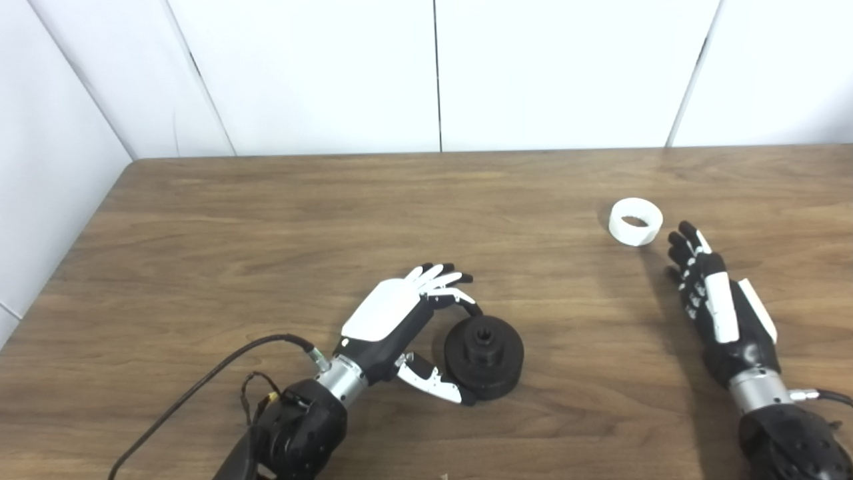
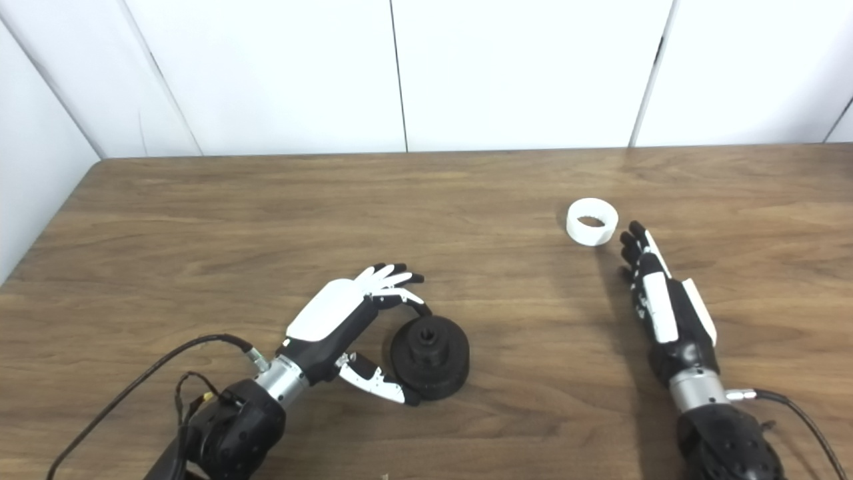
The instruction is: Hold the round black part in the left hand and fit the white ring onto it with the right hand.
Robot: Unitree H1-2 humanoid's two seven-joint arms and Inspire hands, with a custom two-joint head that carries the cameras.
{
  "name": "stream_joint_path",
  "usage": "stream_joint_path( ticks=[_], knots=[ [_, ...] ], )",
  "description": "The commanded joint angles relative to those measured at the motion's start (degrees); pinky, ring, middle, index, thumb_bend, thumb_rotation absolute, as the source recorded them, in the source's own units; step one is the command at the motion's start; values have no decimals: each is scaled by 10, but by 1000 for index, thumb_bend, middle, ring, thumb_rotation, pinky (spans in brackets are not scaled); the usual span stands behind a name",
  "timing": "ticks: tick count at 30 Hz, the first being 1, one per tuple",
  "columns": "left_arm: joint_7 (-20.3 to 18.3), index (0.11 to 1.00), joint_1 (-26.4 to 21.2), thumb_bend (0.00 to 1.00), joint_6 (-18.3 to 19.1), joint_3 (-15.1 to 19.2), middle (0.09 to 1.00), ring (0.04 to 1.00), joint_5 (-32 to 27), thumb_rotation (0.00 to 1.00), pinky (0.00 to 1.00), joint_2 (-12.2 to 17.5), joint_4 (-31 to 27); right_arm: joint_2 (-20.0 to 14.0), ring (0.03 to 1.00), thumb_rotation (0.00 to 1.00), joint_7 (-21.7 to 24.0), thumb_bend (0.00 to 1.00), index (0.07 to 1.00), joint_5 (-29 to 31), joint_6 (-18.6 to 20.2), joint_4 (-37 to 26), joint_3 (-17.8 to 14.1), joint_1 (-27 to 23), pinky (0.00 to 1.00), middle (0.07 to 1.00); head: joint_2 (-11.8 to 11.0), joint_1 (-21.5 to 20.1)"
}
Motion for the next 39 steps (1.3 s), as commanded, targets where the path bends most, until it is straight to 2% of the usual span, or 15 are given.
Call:
stream_joint_path(
  ticks=[1, 7, 9, 10, 11, 13, 15, 19, 21, 24, 28, 35, 39],
  knots=[
    [-2, 603, -2, 843, -12, 5, 912, 979, 6, 245, 997, 12, -5, -14, 986, 984, -7, 726, 986, 7, -8, -20, -14, -41, 1000, 973, 1, 1],
    [-1, 604, 0, 845, -13, 8, 911, 978, 6, 234, 991, 11, -4, -31, 959, 919, -8, 691, 954, -8, 0, -24, -18, -64, 940, 954, 2, 1],
    [-1, 607, 0, 843, -15, 7, 912, 976, 10, 240, 986, 12, -1, -65, 926, 689, -21, 725, 876, -78, -9, -20, -6, -101, 881, 926, 1, -4],
    [0, 608, 0, 843, -16, 8, 912, 975, 12, 241, 985, 13, 1, -79, 919, 617, -26, 741, 850, -105, -15, -13, -2, -119, 872, 918, -1, -5],
    [1, 608, 0, 843, -17, 9, 912, 977, 11, 240, 986, 13, 2, -89, 918, 500, -29, 782, 804, -122, -18, -1, 1, -141, 873, 904, -1, -5],
    [1, 608, 1, 844, -18, 10, 912, 979, 10, 237, 988, 12, 3, -96, 918, 409, -30, 817, 767, -131, -21, 13, 3, -161, 872, 893, -1, -5],
    [1, 608, 1, 844, -19, 11, 912, 979, 10, 236, 989, 12, 3, -97, 918, 385, -32, 827, 758, -133, -22, 16, 4, -164, 871, 890, -1, -5],
    [2, 610, 2, 839, -23, 15, 914, 980, 7, 231, 990, 12, 10, -137, 882, 317, -17, 891, 703, -195, -44, 98, 51, -241, 829, 872, -6, -22],
    [2, 611, 3, 839, -24, 16, 915, 981, 8, 232, 991, 12, 11, -140, 877, 302, -19, 907, 691, -202, -52, 115, 60, -251, 826, 870, -6, -22],
    [-4, 615, 5, 839, -20, 20, 915, 981, 4, 229, 995, 14, 7, -148, 889, 310, -19, 932, 685, -242, -57, 186, 89, -288, 837, 871, -11, -37],
    [-5, 616, 8, 841, -25, 25, 913, 982, -1, 228, 988, 17, 8, -150, 914, 303, -19, 977, 693, -261, -64, 265, 113, -322, 848, 892, -21, -55],
    [-3, 620, 11, 838, -34, 28, 917, 987, -8, 222, 982, 20, 12, -153, 963, 320, -18, 1000, 685, -278, -68, 331, 134, -340, 890, 914, -23, -56],
    [-4, 623, 12, 835, -35, 29, 919, 989, -9, 221, 982, 19, 12, -156, 973, 335, -16, 1000, 681, -281, -70, 343, 141, -345, 893, 922, -23, -56]
  ],
)
